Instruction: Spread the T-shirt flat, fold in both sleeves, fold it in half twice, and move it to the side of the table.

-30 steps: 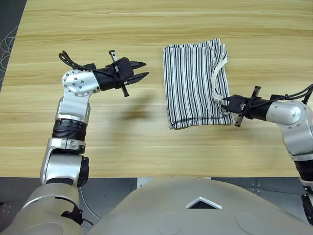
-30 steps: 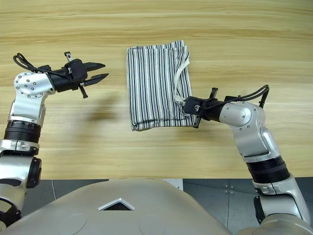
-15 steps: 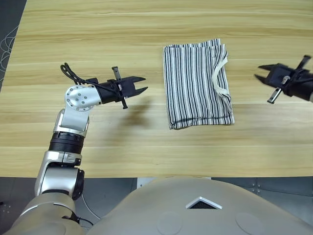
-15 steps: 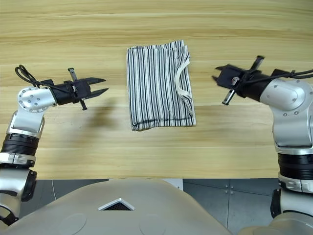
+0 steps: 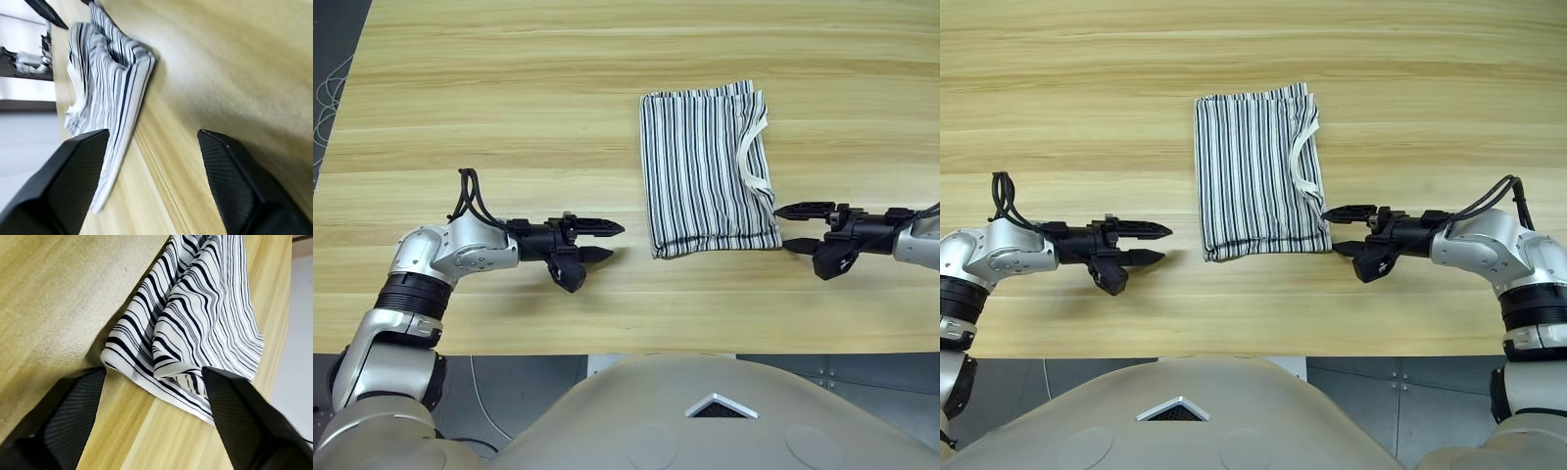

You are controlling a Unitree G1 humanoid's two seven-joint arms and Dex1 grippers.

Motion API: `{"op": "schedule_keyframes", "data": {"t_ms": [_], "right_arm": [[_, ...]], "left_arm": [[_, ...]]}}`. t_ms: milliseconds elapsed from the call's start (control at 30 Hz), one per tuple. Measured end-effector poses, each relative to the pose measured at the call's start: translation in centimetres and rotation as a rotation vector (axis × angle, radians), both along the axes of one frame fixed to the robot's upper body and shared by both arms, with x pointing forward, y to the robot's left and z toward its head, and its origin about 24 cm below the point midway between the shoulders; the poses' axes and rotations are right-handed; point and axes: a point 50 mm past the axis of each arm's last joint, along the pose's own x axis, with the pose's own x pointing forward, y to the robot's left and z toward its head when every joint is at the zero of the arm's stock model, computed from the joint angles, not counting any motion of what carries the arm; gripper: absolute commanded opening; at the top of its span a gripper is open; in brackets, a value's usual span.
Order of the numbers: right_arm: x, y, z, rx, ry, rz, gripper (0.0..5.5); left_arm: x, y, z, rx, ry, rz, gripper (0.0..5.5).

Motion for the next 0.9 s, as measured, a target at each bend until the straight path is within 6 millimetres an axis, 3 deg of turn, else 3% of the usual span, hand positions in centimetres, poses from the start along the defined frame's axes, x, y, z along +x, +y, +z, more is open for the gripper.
{"op": "schedule_keyframes", "data": {"t_ms": [367,733,900], "right_arm": [[0.6,0.6,-0.5,0.025,-0.055,0.069,3.88],[1.0,2.9,-1.1,0.078,-0.064,0.148,3.88],[1.4,3.5,-1.2,0.081,-0.077,0.168,3.88]], "left_arm": [[0.5,-2.5,-1.1,-0.105,-0.081,-0.057,3.60],[1.7,-5.9,-2.2,-0.194,-0.086,-0.071,3.60],[2.3,-6.5,-2.7,-0.212,-0.091,-0.049,3.60]]}}
